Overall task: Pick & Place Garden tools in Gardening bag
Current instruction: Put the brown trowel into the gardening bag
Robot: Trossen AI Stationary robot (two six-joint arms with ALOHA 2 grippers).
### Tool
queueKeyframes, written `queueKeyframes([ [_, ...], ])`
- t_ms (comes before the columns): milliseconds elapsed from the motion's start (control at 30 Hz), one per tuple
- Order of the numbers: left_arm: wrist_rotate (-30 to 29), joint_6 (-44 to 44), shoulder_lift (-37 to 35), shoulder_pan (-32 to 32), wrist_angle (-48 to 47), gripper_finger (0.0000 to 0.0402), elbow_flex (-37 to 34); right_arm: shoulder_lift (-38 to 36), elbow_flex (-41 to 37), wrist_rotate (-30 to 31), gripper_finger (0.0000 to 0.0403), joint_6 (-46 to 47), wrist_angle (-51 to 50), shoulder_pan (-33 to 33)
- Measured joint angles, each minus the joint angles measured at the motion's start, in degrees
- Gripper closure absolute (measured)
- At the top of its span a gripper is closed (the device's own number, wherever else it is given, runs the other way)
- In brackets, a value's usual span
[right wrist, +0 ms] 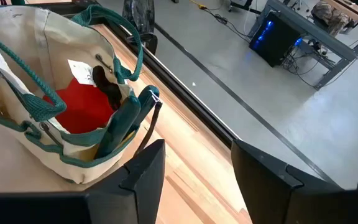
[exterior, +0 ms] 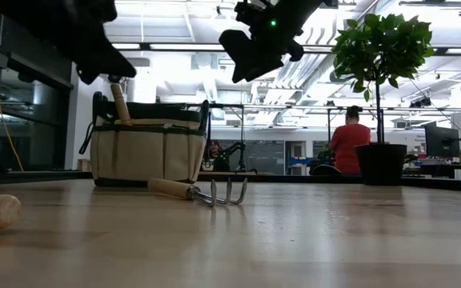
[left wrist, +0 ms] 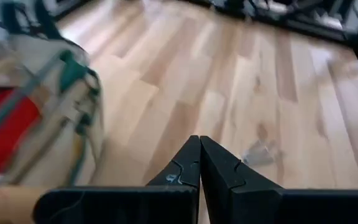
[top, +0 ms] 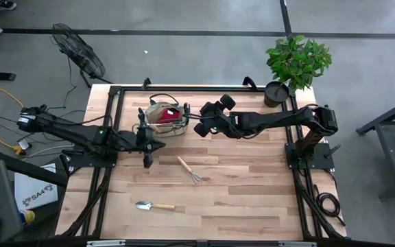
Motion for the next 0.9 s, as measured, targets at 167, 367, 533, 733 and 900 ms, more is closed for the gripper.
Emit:
queueKeyframes([
  [167, -2.1, -1.8, 0.0, -6.0, -3.5, 0.0401, 0.0, 0.0, 0.0, -0.8, 0.0225, 0.0, -1.0, 0.0],
  [367, -2.3, -5.9, 0.0, -13.3, -6.1, 0.0401, 0.0, 0.0, 0.0, -0.8, 0.0225, 0.0, -2.6, 0.2],
  [533, -3.6, -7.4, 1.1, -19.0, -6.6, 0.0401, 0.0, 0.0, 0.0, -0.9, 0.0225, 0.0, -2.8, 0.4],
  [733, -3.8, -11.3, 3.8, -24.4, -7.1, 0.0401, 0.0, 0.0, 0.0, -1.0, 0.0225, 0.2, -3.0, 0.4],
  [900, -3.9, -14.2, 6.2, -27.4, -7.0, 0.0401, 0.0, 0.0, 0.0, -1.1, 0.0225, 0.2, -3.0, 0.4],
])
